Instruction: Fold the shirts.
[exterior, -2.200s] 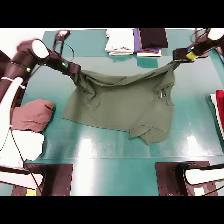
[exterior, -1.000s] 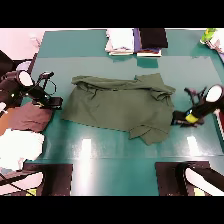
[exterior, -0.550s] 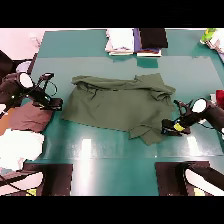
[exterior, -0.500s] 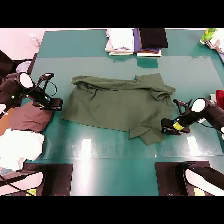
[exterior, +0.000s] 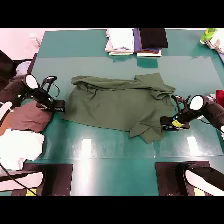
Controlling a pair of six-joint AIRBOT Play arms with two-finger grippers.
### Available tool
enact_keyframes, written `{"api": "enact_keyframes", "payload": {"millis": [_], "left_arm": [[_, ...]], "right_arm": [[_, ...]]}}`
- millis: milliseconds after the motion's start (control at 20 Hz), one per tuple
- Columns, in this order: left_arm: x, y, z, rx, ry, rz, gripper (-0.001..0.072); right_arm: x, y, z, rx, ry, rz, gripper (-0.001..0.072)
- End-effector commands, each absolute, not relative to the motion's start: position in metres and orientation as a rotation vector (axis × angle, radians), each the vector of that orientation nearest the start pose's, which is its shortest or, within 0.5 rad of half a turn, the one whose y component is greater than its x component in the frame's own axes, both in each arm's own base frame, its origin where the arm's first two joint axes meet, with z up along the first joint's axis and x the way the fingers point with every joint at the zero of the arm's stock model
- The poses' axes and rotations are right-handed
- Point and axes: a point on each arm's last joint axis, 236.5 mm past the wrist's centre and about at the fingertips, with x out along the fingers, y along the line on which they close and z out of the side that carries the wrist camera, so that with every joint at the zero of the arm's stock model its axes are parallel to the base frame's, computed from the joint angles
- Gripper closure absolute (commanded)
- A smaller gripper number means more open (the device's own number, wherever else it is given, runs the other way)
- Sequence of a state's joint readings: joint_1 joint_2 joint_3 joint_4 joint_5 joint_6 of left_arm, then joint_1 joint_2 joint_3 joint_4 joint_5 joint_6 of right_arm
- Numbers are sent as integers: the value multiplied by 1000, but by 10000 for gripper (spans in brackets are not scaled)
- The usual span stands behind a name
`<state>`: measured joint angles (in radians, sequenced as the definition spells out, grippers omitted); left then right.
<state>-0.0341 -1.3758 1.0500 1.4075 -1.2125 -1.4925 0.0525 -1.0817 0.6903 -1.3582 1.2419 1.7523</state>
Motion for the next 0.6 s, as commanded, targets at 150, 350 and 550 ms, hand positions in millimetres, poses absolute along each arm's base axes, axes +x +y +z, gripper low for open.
{"api": "enact_keyframes", "payload": {"millis": [150, 350, 550], "left_arm": [[315, -65, -87, -142, 1665, -206, 159], [312, -75, -87, -126, 1674, -231, 438], [318, -76, -74, -102, 1640, -264, 677]], "right_arm": [[227, 59, -72, 309, 1634, -10, 690], [227, 59, -71, 310, 1631, -10, 690], [241, 59, -59, 307, 1592, 0, 690]]}}
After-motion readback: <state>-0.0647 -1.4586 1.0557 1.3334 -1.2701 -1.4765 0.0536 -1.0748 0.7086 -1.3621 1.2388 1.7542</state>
